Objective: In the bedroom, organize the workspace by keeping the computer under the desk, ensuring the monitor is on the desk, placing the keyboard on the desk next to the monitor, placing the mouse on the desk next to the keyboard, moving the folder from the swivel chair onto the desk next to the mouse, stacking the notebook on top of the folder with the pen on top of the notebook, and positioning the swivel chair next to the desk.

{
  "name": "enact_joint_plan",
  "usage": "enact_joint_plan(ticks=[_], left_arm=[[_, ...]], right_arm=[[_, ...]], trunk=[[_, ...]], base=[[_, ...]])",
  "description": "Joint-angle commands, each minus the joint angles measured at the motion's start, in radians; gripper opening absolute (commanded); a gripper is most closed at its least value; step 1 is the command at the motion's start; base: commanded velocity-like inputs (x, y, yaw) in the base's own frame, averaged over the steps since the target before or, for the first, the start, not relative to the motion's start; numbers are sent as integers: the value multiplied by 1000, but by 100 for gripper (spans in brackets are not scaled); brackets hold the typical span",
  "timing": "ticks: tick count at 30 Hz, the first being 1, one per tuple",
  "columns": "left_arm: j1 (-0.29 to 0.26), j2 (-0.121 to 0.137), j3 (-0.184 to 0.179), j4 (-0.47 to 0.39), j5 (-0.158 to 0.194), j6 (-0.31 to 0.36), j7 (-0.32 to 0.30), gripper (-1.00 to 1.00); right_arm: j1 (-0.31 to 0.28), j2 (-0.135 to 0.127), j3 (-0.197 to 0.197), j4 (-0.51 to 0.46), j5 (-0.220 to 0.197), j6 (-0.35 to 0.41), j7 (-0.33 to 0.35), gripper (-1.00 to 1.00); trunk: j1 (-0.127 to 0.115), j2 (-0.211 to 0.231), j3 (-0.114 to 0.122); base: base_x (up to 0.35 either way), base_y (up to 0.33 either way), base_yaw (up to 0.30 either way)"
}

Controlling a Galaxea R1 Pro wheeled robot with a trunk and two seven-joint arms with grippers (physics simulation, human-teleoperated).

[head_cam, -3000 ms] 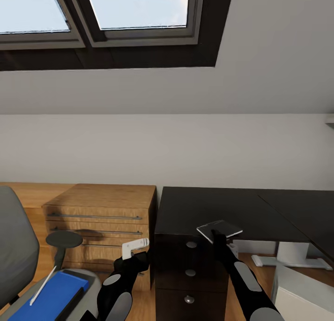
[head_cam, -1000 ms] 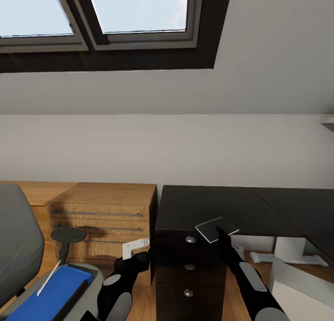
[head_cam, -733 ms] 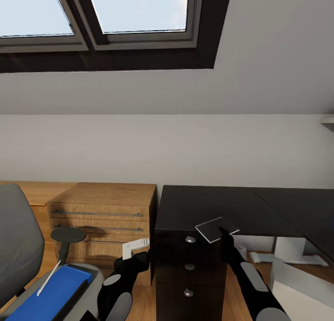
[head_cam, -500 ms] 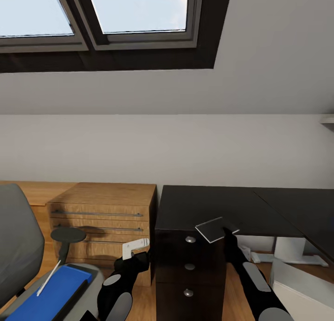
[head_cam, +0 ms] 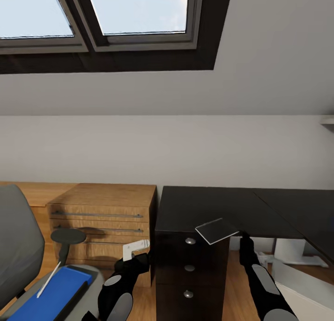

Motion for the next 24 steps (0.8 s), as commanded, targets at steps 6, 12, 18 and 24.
enact_joint_plan(ticks=[6, 12, 18, 24], left_arm=[[-2, -1, -1, 39, 5, 1, 8, 100], [-1, -3, -3, 75, 4, -2, 8, 100], [-2, -5, -2, 141, 1, -4, 8, 100], [-2, -18, -8, 206, -2, -46, 7, 100]], right_arm=[[-1, -3, -66, 1, -7, -12, 7, 100], [40, -22, -76, 108, -4, -10, 9, 100], [120, -51, -77, 170, -2, -10, 20, 100], [196, -56, -76, 193, 1, -16, 23, 100]], trunk=[[-23, 42, 18], [-46, 84, 36], [-69, 126, 55], [-92, 168, 74]], base=[[0, 0, 0], [0, 0, 0], [0, 0, 0], [0, 0, 0]])
